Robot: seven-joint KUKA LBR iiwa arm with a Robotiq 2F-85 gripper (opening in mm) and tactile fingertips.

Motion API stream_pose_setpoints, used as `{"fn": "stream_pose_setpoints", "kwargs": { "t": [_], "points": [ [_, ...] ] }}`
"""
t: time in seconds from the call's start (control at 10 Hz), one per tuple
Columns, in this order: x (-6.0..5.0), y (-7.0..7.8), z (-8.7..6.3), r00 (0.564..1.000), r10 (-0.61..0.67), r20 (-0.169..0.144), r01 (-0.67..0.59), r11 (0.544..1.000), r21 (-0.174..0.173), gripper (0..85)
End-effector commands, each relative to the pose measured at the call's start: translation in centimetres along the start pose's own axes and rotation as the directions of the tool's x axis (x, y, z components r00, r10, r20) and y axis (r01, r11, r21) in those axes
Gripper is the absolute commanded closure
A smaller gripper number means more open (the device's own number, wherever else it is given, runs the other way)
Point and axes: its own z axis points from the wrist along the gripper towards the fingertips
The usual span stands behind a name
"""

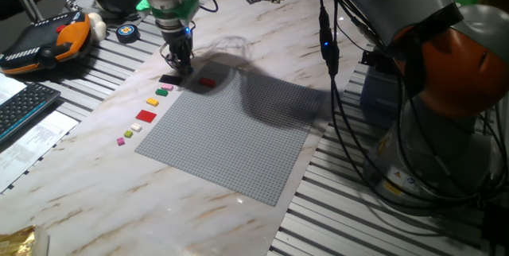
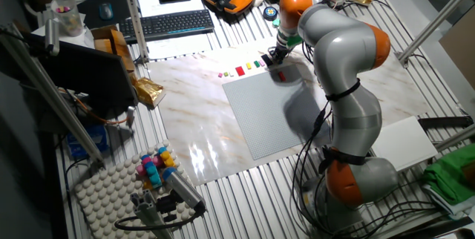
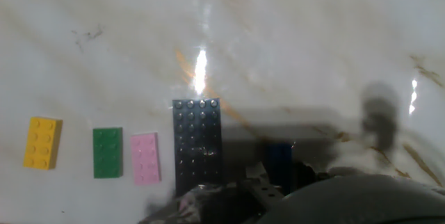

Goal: Stack small Lego blocks one on top of the other

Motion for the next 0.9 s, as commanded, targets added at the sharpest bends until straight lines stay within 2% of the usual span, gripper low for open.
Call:
{"fn": "stream_pose_setpoints", "kwargs": {
  "t": [0.0, 0.2, 0.3, 0.5, 0.8],
  "points": [
    [0.0, 0.0, 0.0, 1.000, 0.000, 0.000, 0.000, 1.000, 0.000, 59.3],
    [0.0, 0.0, 0.0, 1.000, 0.000, -0.002, 0.000, 1.000, 0.001, 61.0],
    [-0.1, 0.1, -0.1, 1.000, -0.001, -0.003, 0.001, 1.000, -0.002, 67.7],
    [-0.2, 0.2, -0.5, 1.000, -0.004, -0.009, 0.004, 1.000, -0.009, 73.3],
    [-0.3, 0.3, -1.0, 1.000, -0.008, -0.024, 0.008, 1.000, -0.005, 76.0]
  ]
}}
